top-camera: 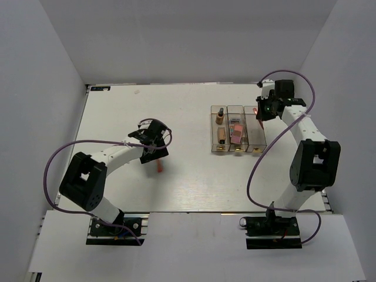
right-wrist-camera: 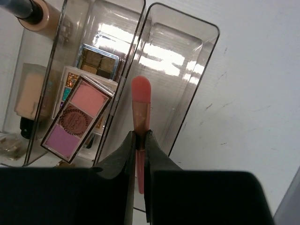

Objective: Organize the makeup

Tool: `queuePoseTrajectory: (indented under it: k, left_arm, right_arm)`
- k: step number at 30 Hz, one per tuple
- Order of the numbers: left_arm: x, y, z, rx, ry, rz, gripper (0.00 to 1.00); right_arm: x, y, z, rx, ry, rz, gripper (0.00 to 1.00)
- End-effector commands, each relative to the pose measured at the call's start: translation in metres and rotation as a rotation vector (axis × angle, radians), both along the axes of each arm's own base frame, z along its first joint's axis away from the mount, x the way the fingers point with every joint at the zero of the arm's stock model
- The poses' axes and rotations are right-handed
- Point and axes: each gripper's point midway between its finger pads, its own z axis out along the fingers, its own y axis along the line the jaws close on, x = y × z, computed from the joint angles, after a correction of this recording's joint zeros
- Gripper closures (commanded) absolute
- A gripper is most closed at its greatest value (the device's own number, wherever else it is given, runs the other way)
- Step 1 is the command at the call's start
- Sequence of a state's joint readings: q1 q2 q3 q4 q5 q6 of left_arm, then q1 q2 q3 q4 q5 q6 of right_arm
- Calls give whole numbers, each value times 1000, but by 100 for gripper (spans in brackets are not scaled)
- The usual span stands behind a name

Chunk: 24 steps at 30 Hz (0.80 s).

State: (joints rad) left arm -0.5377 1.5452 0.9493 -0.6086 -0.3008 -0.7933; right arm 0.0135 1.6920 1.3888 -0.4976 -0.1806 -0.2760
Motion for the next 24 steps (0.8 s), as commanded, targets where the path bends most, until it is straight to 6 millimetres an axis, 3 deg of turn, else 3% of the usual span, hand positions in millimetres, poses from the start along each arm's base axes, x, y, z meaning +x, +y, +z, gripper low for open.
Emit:
queuePoseTrajectory:
  k: [1,4,5,6,12,14,17,24]
  left_arm:
    - [14,-11,14,-50,-50,-20,22]
    - [14,-13,11,-54,-44,-24,22]
    - [14,-13,9,-50,-40,-24,23]
    - [14,-14,9,-54,-36,-26,23]
    - [14,-15,0,-41,-13,-34,23]
    - [14,-15,-2,-37,-6,-37,24]
    - [15,-17,-9,-31,11,-48,29]
    - [19,-20,-22,2,57,-85,45]
  right_arm:
    - [4,2,-19,14,32,-16,100]
    - [3,2,-35,21,65,-24,87]
    - [3,4,-39,22,76,-24,76]
    - [3,2,-47,23,95,-33,71]
    - [0,8,-46,58,103,-17,47]
    - [-2,13,-43,77,99,0,44]
    - [-3,4,-35,107,82,-15,43]
    - [-11,13,-11,162,13,13,43]
